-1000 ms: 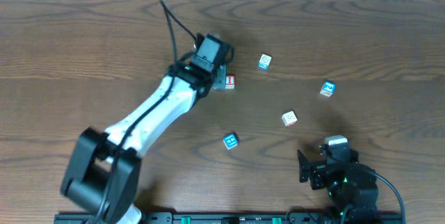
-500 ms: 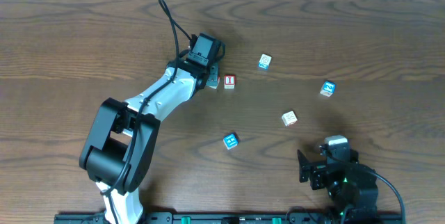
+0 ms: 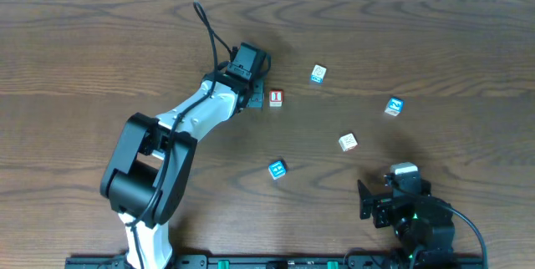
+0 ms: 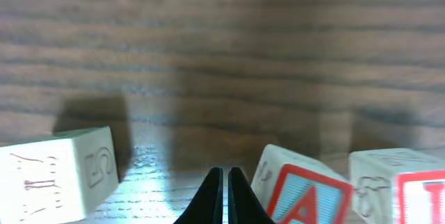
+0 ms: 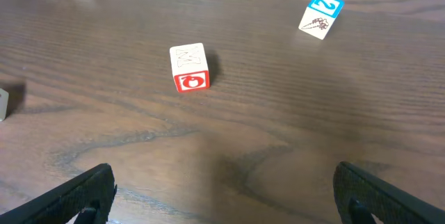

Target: Spell out Ai2

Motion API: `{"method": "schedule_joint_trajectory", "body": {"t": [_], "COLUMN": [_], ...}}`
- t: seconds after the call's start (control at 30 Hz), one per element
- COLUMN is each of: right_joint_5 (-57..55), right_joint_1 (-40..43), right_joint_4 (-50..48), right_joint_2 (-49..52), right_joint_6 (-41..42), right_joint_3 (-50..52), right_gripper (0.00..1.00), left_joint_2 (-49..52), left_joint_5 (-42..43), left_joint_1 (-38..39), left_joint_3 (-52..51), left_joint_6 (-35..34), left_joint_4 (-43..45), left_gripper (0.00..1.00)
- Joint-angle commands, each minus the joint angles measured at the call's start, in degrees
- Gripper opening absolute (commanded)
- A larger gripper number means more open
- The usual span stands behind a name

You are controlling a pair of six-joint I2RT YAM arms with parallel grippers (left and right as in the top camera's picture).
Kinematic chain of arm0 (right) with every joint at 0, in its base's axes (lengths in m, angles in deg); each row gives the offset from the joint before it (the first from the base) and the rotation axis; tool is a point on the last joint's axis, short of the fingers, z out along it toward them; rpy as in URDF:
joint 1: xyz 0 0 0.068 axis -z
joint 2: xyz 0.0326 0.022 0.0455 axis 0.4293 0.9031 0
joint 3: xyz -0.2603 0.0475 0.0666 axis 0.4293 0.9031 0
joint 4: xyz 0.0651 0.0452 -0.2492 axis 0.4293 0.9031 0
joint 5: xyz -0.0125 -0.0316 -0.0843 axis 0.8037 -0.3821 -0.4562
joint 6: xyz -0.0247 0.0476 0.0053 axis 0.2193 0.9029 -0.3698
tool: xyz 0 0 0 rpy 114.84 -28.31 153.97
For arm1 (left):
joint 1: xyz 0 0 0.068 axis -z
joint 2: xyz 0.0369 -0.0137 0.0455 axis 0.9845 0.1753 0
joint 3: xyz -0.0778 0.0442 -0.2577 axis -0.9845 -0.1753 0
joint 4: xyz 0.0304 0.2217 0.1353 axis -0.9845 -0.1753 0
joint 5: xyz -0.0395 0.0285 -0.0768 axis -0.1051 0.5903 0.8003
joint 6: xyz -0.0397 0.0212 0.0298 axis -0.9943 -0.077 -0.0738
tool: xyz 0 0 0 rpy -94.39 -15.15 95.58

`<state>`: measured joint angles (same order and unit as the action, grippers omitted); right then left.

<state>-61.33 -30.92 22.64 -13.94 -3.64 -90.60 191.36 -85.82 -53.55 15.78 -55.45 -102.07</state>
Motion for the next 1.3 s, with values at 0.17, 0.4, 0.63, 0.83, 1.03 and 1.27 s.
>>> {"method": "schedule_joint_trajectory", "body": {"t": [0.17,0.4,0.63,0.83,1.03,1.27], "right_joint_5": [0.24,0.24,0.24,0.24,0.24,0.24], "right_joint_1": [0.33,0.33,0.33,0.33,0.33,0.33], "right_joint_4": [-0.04,-0.02,-0.04,-0.02,-0.02,-0.04], "right_joint_2": [-0.35,-0.35,-0.35,-0.35,-0.35,-0.35], "right_joint_6": [-0.04,-0.04,-0.04,-0.04,-0.04,-0.04], "right_joint_3": [0.52,0.52,0.52,0.52,0.52,0.52], "right_gripper": [0.99,0.99,0.99,0.99,0.99,0.99], "left_joint_2": [1.16,1.16,1.14,1.14,1.14,1.14], "left_joint_5": [1.53,4.02,3.93,1.29,3.89,4.5], "left_joint_1": [-0.04,-0.04,-0.04,-0.09,0.04,0.04], "left_joint_3": [0.04,0.04,0.04,0.04,0.07,0.07], "left_joint_6": [-2.05,-2.03,-1.99,-1.97,-1.99,-2.03], "left_joint_4": [0.0,0.02,0.22,1.25,2.43,2.62], "left_gripper": [0.06,0.06,0.06,0.06,0.06,0.06]}}
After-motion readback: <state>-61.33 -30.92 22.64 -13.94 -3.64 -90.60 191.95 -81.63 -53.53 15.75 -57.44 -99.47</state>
